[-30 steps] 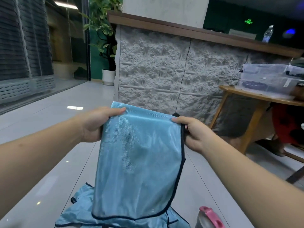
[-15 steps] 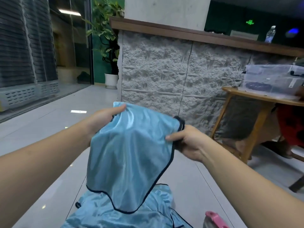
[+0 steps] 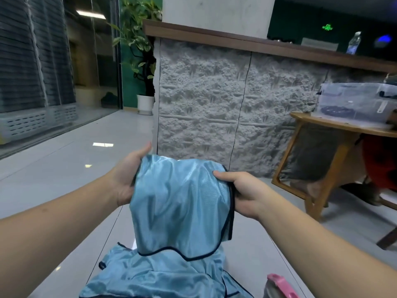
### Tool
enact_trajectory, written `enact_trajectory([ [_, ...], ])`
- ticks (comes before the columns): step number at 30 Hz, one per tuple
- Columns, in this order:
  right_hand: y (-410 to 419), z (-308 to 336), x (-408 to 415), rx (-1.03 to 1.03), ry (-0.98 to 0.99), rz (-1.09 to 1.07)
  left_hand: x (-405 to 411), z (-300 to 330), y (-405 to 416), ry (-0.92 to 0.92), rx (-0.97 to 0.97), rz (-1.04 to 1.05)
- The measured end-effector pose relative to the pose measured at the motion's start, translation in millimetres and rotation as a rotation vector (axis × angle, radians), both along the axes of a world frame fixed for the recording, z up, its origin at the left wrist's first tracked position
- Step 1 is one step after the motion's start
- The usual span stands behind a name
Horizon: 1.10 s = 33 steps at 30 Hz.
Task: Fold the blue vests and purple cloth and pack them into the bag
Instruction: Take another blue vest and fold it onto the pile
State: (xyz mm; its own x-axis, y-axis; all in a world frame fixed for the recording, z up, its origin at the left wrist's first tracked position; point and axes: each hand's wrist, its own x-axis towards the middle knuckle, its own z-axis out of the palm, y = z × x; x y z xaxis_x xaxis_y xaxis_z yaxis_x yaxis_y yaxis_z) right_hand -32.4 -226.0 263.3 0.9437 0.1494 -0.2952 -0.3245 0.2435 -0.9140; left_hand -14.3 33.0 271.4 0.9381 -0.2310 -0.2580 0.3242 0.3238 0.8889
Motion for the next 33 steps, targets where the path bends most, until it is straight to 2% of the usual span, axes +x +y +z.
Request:
enact_trajectory([
  [2, -2, 0, 5, 0.011, 0.001, -0.070, -1, 2, 3, 0.008, -0.049, -0.062],
  [4, -3, -1, 8, -0.014, -0.004, -0.153, 1, -1, 4, 0.005, 0.057, -0.113],
  [8, -7, -6, 11, -0.054, -0.042, -0.240, 2, -5, -7, -0.017, 0.307, -0.026],
  [11, -8, -5, 10, -0.157, -0.071, -0.184, 11, -5, -7, -0.050, 0.260, -0.019],
  [15, -14, 6, 11, -0.317, -0.127, -0.065, 13, 1, -5, -0.123, 0.394, -0.137],
  [19, -14, 15, 7, -0.542, -0.196, 0.039, 9, 7, -2, -0.215, 0.653, -0.229],
  [23, -5, 10, 7, -1.001, -0.247, 0.084, 7, 2, -7, -0.288, 0.955, -0.155],
  [25, -1, 6, 7, -1.138, -0.296, 0.055, 6, 1, -7, -0.322, 1.044, -0.129],
  [30, -8, 6, 4, -1.077, -0.296, 0.017, 6, 6, 2, -0.301, 1.245, -0.299],
  [33, -12, 7, 5, -0.830, -0.319, 0.013, 5, 10, 10, -0.343, 1.400, -0.446],
])
